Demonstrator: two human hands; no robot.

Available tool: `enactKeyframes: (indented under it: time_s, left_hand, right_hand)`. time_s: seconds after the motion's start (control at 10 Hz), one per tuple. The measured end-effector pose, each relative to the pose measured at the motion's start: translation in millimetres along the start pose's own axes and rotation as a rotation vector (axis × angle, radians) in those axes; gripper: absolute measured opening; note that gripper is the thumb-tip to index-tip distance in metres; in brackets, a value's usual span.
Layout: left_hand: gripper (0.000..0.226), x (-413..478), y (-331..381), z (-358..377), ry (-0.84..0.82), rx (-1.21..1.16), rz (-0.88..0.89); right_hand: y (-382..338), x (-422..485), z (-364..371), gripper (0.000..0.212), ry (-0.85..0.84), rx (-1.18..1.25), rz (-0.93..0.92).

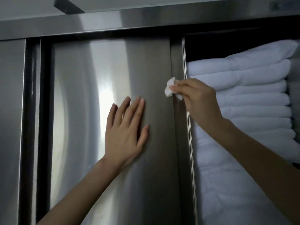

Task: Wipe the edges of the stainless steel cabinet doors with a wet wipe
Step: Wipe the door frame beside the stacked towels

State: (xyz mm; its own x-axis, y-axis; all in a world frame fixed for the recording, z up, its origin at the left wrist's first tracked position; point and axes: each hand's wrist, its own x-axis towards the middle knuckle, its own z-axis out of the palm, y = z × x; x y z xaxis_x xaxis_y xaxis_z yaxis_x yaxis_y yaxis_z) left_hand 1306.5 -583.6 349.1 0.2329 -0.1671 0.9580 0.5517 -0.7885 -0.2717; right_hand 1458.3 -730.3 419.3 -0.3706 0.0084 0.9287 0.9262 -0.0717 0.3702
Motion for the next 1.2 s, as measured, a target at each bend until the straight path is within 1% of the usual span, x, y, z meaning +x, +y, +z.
enactKeyframes:
  time_s: [0.1, 0.2, 0.3, 0.4, 0.5, 0.6, 0.7, 0.8, 0.9, 1.0, 1.1, 1.2]
  left_hand:
    - [0.061, 25.5, -2.0, -2.2, 0.015, -0.008, -0.036]
    - [0.064, 36.6, 2.2, 4.5, -0.030, -0.032, -0.024]
    - [0.064, 33.8, 1.6, 10.9, -0.017, -0.021, -0.017]
    - [0.063, 35.3, 1.1, 12.4, -0.002, 0.000, -0.012]
    - [0.063, 35.2, 2.6, 13.2, -0.010, -0.004, -0.014]
    - [0.063, 34.2, 1.4, 13.7, -0.003, -0.005, -0.016]
    - [0.063, 34.9, 1.3, 12.1, -0.007, -0.008, -0.015]
    - [0.064, 34.7, 1.7, 10.8, -0.011, -0.015, -0.014]
    - [0.063, 34.5, 1.3, 12.0, 0.002, -0.016, -0.011]
    - [0.063, 34.2, 0.7, 14.2, 0.026, -0.018, -0.010]
    - [0.063, 34.1, 1.2, 14.2, 0.038, -0.028, -0.012]
    - [0.063, 34.7, 0.7, 12.5, 0.028, -0.030, -0.016]
  right_hand:
    - [-2.7, -7.8, 3.8, 0.022, 0.033, -0.044, -0.001]
    - [-10.8, -43.8, 8.1, 0.022, 0.058, -0.124, -0.059]
    - [-6.3, -35.6, 9.1, 0.020, 0.060, -0.182, -0.132]
    - [7.6, 16.0, 8.2, 0.021, 0.040, -0.234, -0.105]
    - [21.1, 68.9, 11.5, 0.025, -0.083, -0.340, 0.011]
    - [26.1, 80.6, 21.2, 0.029, -0.078, -0.390, 0.066]
    - [14.0, 52.7, 20.3, 0.018, -0.015, -0.318, 0.093]
    - [15.8, 47.0, 10.3, 0.014, -0.026, -0.314, 0.054]
    - [22.3, 74.9, 8.1, 0.021, -0.140, -0.455, 0.051]
    - [33.5, 111.1, 13.5, 0.027, -0.194, -0.543, 0.108]
    - [24.8, 99.0, 12.9, 0.035, -0.155, -0.477, 0.094]
    - [10.4, 53.6, 4.5, 0.022, -0.203, -0.359, 0.080]
